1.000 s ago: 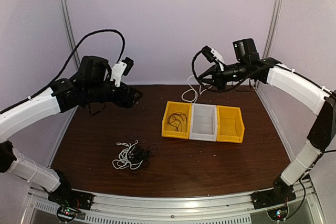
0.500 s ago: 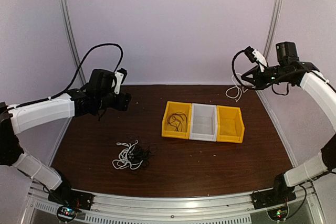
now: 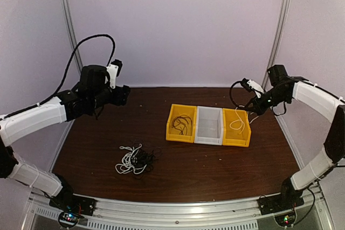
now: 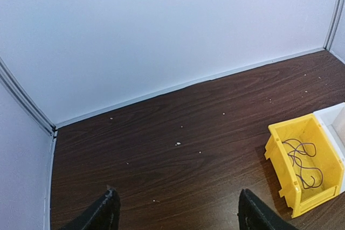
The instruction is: Untangle the cables
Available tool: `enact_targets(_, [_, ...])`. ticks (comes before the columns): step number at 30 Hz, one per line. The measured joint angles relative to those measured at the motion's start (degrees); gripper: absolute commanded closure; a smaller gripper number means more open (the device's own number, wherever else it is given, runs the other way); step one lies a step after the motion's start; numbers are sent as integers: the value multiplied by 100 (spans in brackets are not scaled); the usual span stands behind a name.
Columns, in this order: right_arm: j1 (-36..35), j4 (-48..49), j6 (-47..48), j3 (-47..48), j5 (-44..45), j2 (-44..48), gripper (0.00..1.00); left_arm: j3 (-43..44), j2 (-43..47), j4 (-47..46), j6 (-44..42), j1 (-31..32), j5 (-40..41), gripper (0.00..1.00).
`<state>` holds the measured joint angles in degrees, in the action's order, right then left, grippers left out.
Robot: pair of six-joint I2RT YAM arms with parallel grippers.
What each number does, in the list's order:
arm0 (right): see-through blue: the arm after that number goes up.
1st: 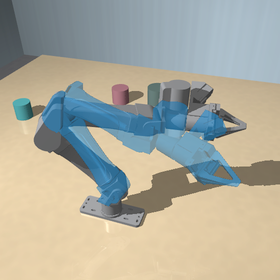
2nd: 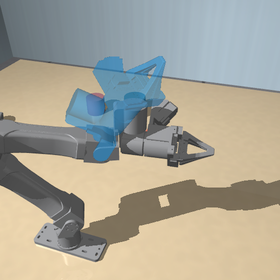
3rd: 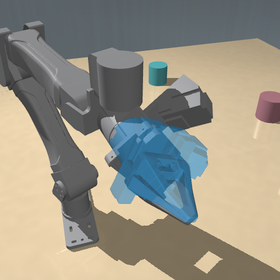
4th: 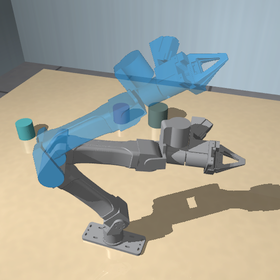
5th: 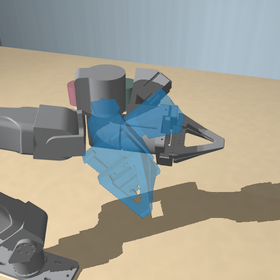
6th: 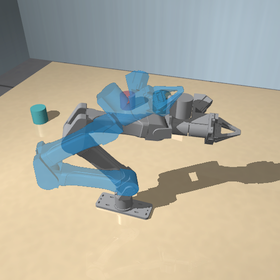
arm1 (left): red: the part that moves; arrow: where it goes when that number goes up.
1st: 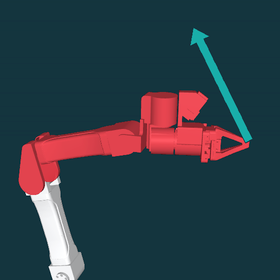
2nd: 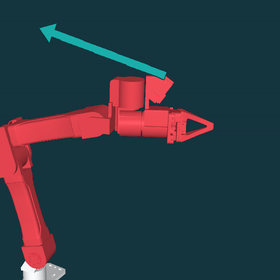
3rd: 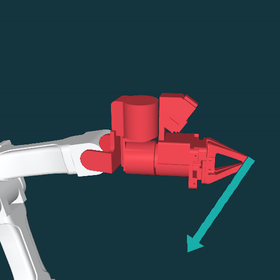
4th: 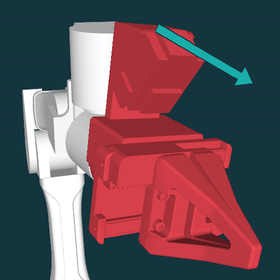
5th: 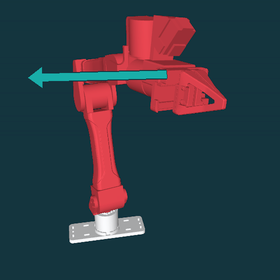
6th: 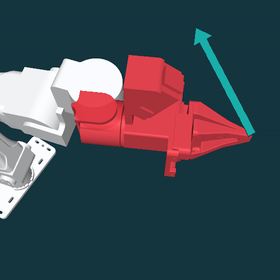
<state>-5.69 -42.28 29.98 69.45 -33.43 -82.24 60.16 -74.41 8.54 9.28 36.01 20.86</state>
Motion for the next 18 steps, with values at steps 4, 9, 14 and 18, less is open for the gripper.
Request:
enact_targets(4, [-83, 70, -81, -35, 92, -485, 100, -50, 44, -11, -7, 0, 66, 23])
enact_targets(9, [-264, 151, -201, -37, 94, -826, 100, -66, 98, -48, -24, 0, 122, 23])
enact_targets(14, [-393, 289, -306, -28, -127, -1060, 100, -68, 103, -114, -55, 0, 144, 23])
enact_targets(18, [-400, 345, -352, 48, -328, -1327, 100, -70, 109, -118, -63, 0, 146, 23])
